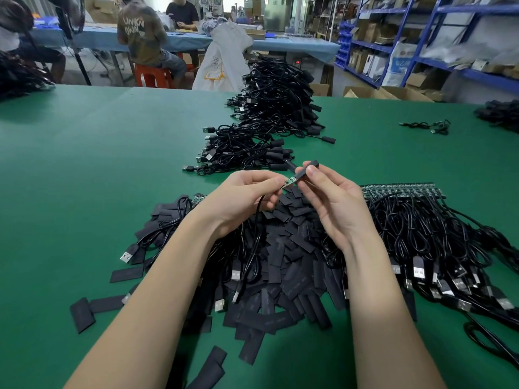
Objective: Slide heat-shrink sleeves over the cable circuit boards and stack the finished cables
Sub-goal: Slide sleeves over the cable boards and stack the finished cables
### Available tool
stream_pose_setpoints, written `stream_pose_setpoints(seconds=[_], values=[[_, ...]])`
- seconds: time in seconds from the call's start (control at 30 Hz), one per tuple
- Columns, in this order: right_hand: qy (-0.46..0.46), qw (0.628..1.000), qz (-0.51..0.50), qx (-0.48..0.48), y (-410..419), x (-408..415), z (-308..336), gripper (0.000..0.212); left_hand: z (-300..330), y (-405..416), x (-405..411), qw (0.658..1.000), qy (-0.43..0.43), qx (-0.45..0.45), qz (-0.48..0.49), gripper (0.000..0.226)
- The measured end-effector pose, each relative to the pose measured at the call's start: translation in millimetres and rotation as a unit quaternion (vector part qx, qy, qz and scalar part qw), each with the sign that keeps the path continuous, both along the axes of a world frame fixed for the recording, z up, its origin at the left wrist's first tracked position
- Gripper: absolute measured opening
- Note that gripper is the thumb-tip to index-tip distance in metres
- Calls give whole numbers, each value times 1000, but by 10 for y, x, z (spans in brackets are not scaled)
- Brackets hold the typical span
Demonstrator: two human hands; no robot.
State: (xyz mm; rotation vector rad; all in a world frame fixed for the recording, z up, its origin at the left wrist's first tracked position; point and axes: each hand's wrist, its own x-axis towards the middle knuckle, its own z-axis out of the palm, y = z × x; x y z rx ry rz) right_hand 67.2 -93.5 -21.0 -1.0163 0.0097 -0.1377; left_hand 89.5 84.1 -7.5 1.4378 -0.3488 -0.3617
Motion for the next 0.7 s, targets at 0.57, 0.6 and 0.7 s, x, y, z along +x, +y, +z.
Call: stream_pose_setpoints(seconds=[0.57, 0.6, 0.7], values=[[-20, 999, 38, -15, -10, -14, -19, 23, 10, -35, -34, 999, 2, -35, 18, 5], [-21, 999, 42, -5, -1, -16, -18, 22, 11, -36, -37, 999, 1, -40, 14, 4], [-25, 999, 47, 9, 11, -18, -16, 22, 0, -43, -28, 999, -9, -40, 29, 4]])
